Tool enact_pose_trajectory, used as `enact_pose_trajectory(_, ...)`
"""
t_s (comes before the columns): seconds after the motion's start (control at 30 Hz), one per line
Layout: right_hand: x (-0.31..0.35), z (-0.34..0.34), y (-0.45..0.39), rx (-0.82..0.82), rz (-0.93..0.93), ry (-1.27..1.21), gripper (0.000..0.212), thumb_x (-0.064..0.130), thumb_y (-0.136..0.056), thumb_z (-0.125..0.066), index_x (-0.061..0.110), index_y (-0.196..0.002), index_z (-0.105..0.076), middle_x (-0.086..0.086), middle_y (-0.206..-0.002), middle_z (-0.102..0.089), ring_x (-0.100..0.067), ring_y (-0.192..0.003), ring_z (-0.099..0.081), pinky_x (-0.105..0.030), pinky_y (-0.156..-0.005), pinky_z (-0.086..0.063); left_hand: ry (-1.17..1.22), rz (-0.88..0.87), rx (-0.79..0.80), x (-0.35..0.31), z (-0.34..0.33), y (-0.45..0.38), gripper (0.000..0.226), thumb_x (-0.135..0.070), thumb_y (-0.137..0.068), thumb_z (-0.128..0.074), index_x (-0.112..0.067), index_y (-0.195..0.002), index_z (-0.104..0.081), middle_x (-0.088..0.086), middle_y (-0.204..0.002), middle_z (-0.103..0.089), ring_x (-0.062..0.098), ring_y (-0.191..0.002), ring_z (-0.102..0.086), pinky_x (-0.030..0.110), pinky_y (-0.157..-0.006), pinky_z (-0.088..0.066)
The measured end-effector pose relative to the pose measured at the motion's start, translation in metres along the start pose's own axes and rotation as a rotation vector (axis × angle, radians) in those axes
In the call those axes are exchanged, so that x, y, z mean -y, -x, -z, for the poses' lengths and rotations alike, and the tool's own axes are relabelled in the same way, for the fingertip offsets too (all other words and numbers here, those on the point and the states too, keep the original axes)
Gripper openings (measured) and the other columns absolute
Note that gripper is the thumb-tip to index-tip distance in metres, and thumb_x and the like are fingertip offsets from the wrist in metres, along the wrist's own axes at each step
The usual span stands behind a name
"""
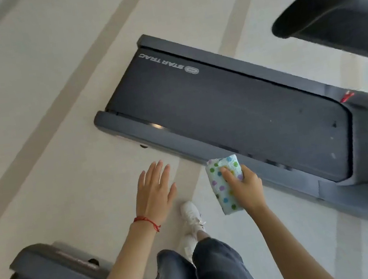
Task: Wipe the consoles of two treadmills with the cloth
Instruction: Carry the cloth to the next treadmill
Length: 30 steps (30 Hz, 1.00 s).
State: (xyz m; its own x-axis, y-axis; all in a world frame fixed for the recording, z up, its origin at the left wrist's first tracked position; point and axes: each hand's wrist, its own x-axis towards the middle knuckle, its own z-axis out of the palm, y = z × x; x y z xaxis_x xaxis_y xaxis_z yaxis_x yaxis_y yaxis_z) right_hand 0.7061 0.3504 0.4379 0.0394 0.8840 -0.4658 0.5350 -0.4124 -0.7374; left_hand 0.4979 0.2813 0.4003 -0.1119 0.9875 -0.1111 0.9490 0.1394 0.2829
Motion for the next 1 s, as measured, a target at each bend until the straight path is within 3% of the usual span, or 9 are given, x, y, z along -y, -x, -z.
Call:
enact_pose_trajectory(0.17, 0.060, -0.062, -0.033, 0.181, 0.123, 0.114, 0.026, 0.042, -0.085, -0.059, 0.016, -0.087, -0.056, 0.000, -0.080, -0.063, -0.018, -0.074, -0.064, -0.030, -0.064, -0.054, 0.019, 0.256, -0.070, 0.059, 0.019, 0.010, 0.056, -0.038, -0.092, -0.027, -0.003, -0.122, -0.058, 0.018, -0.127, -0.057, 0.035, -0.116, -0.055, 0.052, -0.092, -0.044)
enact_pose_trajectory(0.33, 0.124, -0.119, -0.060, 0.362, 0.258, 0.209, 0.026, 0.041, -0.085, -0.059, 0.017, -0.079, -0.054, 0.003, -0.073, -0.060, -0.013, -0.066, -0.060, -0.023, -0.055, -0.047, 0.049, 0.494, -0.148, 0.105, 0.046, 0.008, 0.069, -0.042, -0.100, -0.008, -0.001, -0.121, -0.059, 0.019, -0.125, -0.058, 0.035, -0.115, -0.056, 0.053, -0.091, -0.043)
enact_pose_trajectory(0.6, 0.202, -0.222, -0.065, 0.608, 0.425, 0.340, 0.025, 0.039, -0.085, -0.060, 0.018, -0.076, -0.052, 0.006, -0.072, -0.058, -0.010, -0.065, -0.059, -0.023, -0.058, -0.050, 0.096, 0.777, -0.218, 0.176, 0.065, 0.022, 0.068, -0.044, -0.100, -0.009, -0.002, -0.121, -0.059, 0.019, -0.126, -0.057, 0.035, -0.116, -0.054, 0.054, -0.093, -0.043)
enact_pose_trajectory(0.7, 0.220, -0.265, -0.060, 0.672, 0.444, 0.387, 0.027, 0.040, -0.085, -0.061, 0.017, -0.073, -0.051, 0.002, -0.073, -0.060, -0.012, -0.065, -0.060, -0.024, -0.056, -0.050, 0.113, 0.852, -0.219, 0.205, 0.070, 0.029, 0.068, -0.044, -0.100, -0.009, -0.003, -0.123, -0.058, 0.018, -0.128, -0.056, 0.035, -0.118, -0.052, 0.053, -0.096, -0.041)
enact_pose_trajectory(0.83, 0.245, -0.332, -0.055, 0.733, 0.458, 0.435, 0.029, 0.041, -0.085, -0.061, 0.014, -0.076, -0.053, -0.002, -0.078, -0.063, -0.018, -0.071, -0.062, -0.033, -0.065, -0.054, 0.111, 0.932, -0.238, 0.265, 0.074, 0.037, 0.069, -0.045, -0.099, -0.008, -0.003, -0.122, -0.058, 0.018, -0.127, -0.057, 0.036, -0.117, -0.053, 0.054, -0.095, -0.040)
enact_pose_trajectory(1.0, 0.292, -0.413, -0.053, 0.752, 0.476, 0.444, 0.029, 0.040, -0.086, -0.059, 0.012, -0.082, -0.055, 0.003, -0.075, -0.060, -0.009, -0.066, -0.058, -0.021, -0.053, -0.046, 0.131, 0.989, -0.239, 0.354, 0.097, 0.035, 0.061, -0.042, -0.098, -0.018, -0.002, -0.121, -0.059, 0.019, -0.126, -0.057, 0.036, -0.116, -0.053, 0.054, -0.093, -0.043)
